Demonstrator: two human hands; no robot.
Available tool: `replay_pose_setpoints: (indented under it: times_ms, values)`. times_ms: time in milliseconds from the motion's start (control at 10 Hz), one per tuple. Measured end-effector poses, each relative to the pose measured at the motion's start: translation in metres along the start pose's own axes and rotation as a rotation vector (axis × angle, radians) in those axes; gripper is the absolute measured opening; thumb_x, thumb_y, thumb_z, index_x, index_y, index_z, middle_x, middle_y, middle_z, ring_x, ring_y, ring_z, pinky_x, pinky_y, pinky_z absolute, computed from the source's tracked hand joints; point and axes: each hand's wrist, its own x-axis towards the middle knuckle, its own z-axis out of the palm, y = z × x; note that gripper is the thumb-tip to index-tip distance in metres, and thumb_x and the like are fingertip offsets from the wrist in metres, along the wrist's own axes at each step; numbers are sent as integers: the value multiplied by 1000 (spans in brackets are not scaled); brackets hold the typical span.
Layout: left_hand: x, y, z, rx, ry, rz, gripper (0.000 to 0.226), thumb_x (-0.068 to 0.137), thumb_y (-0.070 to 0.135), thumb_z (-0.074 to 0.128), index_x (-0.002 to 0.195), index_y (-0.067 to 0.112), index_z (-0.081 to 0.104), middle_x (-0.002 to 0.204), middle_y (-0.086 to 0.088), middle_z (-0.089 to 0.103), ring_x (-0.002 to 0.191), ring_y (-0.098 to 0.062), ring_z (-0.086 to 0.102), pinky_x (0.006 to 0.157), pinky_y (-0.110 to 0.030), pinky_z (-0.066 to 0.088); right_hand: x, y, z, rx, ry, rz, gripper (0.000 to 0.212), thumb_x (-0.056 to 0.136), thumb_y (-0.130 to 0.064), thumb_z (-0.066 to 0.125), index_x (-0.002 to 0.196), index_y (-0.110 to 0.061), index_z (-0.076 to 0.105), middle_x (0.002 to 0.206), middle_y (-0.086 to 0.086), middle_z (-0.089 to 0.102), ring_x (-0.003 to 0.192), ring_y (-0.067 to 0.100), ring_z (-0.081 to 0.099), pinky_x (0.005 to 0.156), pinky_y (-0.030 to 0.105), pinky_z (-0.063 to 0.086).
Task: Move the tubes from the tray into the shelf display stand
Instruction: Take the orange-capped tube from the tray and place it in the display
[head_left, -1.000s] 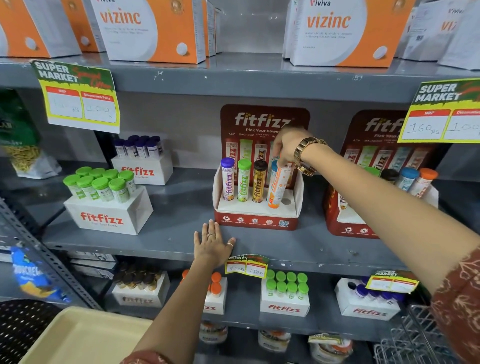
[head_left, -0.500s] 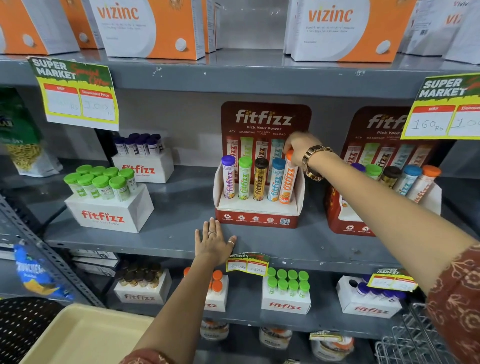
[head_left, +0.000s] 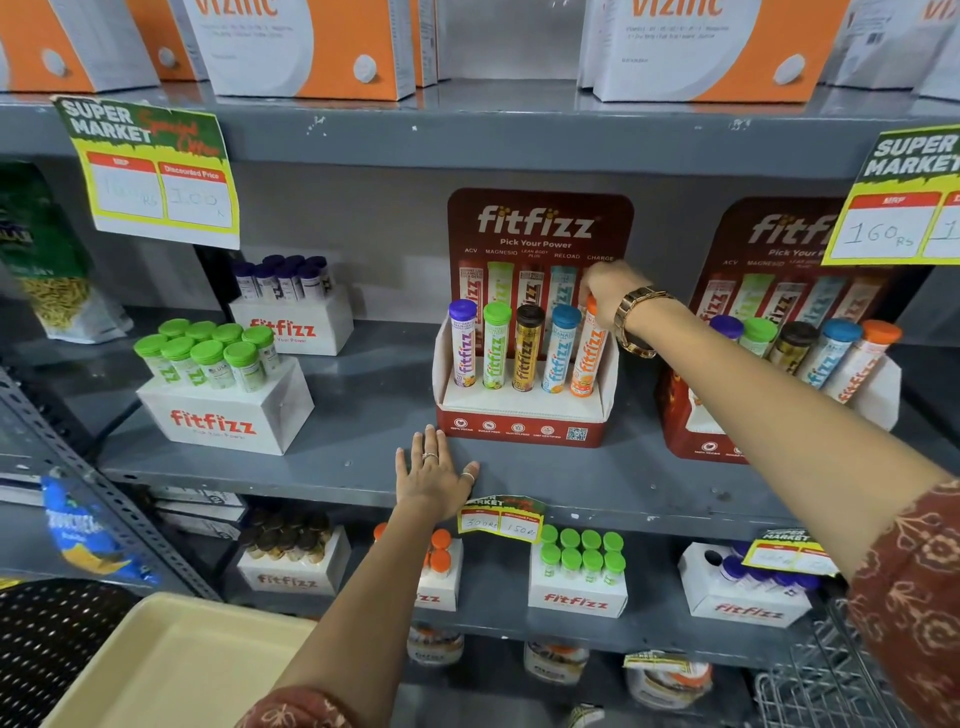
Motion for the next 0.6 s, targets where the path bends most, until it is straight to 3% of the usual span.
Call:
replay_pose_setpoints:
  times_ms: [400, 600]
  values:
    - [2, -1, 1, -1, -1, 3, 73, 96, 55, 15, 148, 10, -9, 158, -9, -11, 145, -26, -12, 117, -46, -8, 7, 7, -1, -27, -40, -5, 34, 88, 3, 54, 121, 0, 54, 126, 19, 55, 110, 32, 57, 92, 37, 49]
    - [2, -2, 3, 3, 4, 1, 73, 95, 55, 16, 148, 10, -8, 159, -9, -10, 145, -26, -11, 117, -46, -8, 6, 3, 15, -48, -39, -39, 37, 86, 6, 55, 122, 3, 52, 122, 21, 56, 107, 33, 59, 87, 35, 51]
